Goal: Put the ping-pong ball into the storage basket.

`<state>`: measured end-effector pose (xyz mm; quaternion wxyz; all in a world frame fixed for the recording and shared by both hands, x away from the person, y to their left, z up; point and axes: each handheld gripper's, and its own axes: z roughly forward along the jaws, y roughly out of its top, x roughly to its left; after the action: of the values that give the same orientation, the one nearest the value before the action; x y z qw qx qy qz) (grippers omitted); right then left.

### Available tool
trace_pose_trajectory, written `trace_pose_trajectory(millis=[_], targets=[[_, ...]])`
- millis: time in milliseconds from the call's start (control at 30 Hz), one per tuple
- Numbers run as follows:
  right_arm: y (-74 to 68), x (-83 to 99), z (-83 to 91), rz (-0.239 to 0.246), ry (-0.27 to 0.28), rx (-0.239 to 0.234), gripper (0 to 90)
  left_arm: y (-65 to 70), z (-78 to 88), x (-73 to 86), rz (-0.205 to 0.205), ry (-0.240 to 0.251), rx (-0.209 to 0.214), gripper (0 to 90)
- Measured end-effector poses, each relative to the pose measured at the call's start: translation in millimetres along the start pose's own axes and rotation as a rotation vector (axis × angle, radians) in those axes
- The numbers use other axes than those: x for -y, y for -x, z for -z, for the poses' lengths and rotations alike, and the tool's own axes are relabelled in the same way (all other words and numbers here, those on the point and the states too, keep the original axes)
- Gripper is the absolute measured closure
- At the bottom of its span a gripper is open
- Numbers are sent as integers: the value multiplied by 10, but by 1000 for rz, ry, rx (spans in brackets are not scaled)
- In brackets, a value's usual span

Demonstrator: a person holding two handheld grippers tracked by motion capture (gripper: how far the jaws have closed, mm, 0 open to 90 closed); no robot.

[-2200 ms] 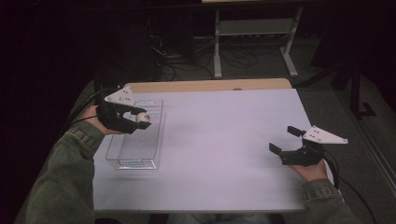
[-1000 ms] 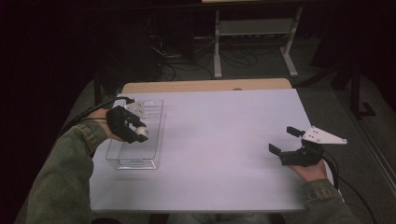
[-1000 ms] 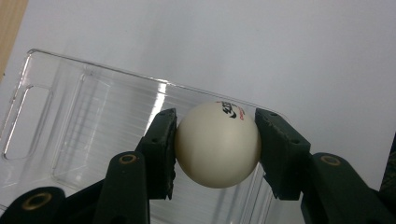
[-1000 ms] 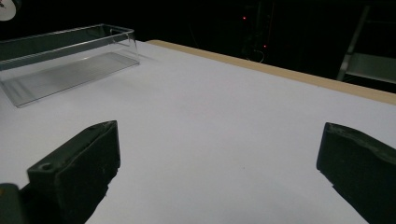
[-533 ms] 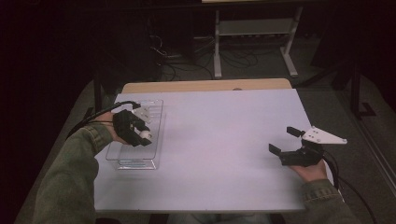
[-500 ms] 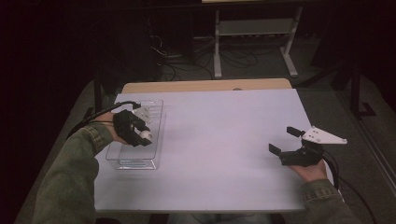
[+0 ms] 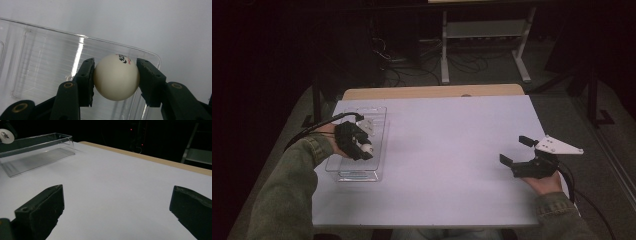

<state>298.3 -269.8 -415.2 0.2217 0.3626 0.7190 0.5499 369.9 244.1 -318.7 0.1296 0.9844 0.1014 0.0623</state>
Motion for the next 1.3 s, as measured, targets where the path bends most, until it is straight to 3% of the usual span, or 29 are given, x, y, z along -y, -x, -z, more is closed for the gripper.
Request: trace_pose_trajectory(millis=[200,433,1300], targets=[[1,1,1,-1,0,-1,0,2,-74,-36,-17,-32,17,504],[1,1,0,0,0,-3,0,-6,-128,-42,-18,-36,30,504],[-4,2,3,2,-2,-5,0,-46,-398,36,9,-76,54,504]])
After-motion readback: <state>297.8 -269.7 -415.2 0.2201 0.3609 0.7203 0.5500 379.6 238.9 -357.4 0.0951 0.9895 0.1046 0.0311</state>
